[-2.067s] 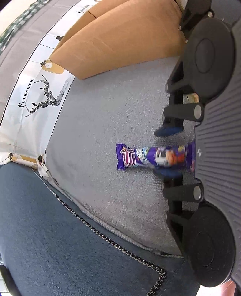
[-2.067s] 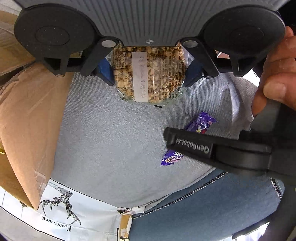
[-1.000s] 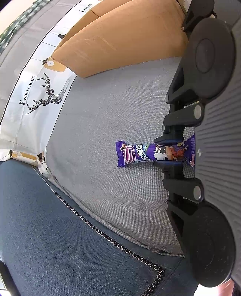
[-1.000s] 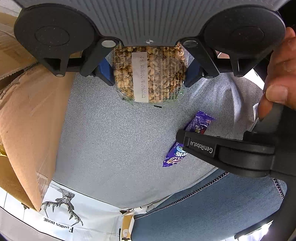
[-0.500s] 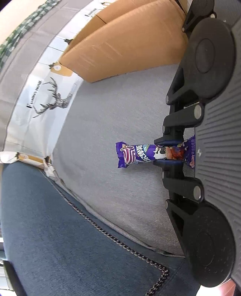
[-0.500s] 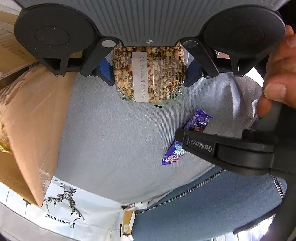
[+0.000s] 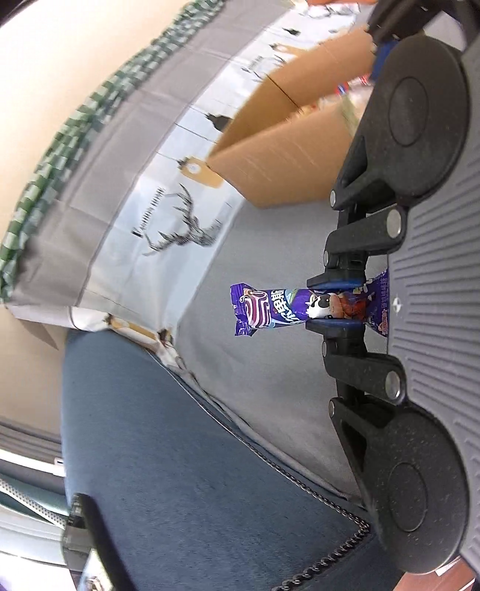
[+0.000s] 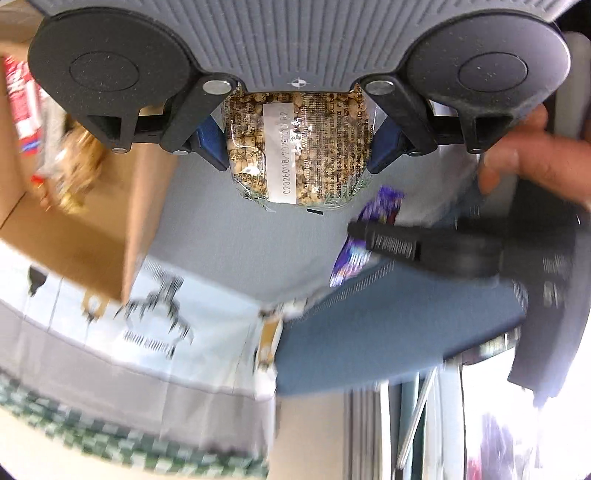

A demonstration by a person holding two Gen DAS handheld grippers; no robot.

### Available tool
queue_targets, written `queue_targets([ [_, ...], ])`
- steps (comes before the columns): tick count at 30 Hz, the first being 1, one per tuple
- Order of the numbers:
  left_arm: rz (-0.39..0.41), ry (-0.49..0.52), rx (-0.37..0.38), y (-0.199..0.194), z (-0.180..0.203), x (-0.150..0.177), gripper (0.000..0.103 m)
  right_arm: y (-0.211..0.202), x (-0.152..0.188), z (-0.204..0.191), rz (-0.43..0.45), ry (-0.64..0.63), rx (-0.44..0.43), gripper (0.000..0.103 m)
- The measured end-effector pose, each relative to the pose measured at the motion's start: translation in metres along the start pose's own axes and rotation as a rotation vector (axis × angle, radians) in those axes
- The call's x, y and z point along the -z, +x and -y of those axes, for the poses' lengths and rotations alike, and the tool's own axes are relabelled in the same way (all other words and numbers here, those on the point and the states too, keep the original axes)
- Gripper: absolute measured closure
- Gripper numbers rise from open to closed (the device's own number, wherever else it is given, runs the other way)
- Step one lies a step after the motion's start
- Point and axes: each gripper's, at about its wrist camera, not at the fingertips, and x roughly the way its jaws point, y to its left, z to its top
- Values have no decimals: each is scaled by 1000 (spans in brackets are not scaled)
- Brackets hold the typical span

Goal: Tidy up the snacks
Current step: 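Lift the purple candy bar and nut bag over the box with both tools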

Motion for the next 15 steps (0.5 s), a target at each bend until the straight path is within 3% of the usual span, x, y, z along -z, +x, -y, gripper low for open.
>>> queue_targets([
  [8, 57, 36, 76, -15, 40, -18, 87, -50, -34, 80, 137, 65, 122, 22],
  [15, 72, 111, 177, -18, 103, -34, 87, -71, -24, 172, 236, 235, 286, 22],
])
